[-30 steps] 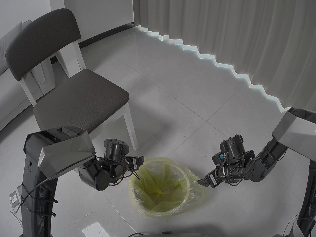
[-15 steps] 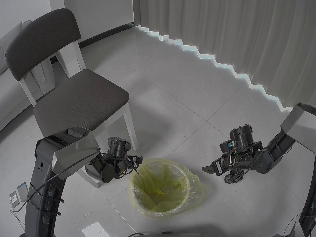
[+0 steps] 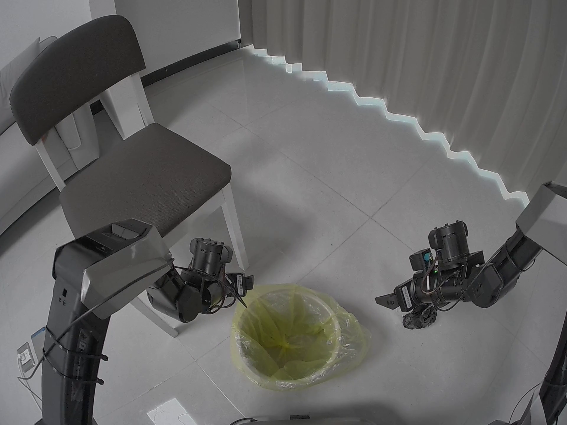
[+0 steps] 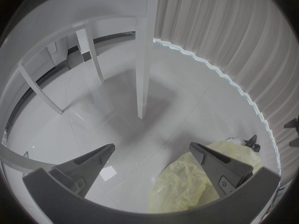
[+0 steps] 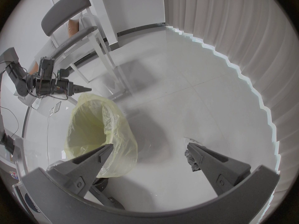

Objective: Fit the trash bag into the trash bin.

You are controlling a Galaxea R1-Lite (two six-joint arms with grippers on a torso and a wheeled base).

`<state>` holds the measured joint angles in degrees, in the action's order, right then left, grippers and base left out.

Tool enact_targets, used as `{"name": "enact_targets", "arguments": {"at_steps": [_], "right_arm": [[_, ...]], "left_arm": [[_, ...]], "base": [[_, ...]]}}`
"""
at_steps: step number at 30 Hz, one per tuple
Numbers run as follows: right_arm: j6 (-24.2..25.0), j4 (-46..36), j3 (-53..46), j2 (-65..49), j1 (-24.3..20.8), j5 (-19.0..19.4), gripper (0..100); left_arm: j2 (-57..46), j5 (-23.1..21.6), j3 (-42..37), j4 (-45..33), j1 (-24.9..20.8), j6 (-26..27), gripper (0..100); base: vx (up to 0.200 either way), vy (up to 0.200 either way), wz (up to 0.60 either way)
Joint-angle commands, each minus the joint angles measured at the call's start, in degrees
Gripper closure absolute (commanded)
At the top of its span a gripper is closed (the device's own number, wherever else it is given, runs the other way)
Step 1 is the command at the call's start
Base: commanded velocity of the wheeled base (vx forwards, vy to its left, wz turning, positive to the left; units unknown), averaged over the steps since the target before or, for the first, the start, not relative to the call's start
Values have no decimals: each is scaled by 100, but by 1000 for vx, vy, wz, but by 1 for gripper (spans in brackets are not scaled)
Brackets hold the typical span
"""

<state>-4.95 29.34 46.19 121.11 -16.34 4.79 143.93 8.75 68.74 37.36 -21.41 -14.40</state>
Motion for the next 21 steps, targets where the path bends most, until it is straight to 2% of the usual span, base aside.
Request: {"name": "enact_targets", "arguments": {"at_steps": [1,7,10,13,17,18,21], "right_arm": [[12,45,66,395,-256,22,0],[-6,555,848,1406,-458,22,0],[-41,643,1094,1573,-485,39,0],[-85,590,1217,1608,-608,206,0],[-103,573,1173,1600,-616,215,0],[-103,573,1129,1591,-608,215,0],[-103,581,1050,1591,-599,215,0]], "left_arm": [[-595,-5,-441,166,-4,-10,0],[-946,-5,-1179,632,-39,-19,0],[-1016,-5,-1495,895,-39,-19,0],[-1140,-14,-2111,1484,5,-2,0],[-1219,-242,-2480,2029,31,33,0],[-1377,-515,-2752,2258,49,113,0],[-1509,-656,-2858,2258,49,192,0]], "base": [[0,0,0],[0,0,0],[0,0,0],[0,0,0],[0,0,0],[0,0,0],[-67,0,0]]}}
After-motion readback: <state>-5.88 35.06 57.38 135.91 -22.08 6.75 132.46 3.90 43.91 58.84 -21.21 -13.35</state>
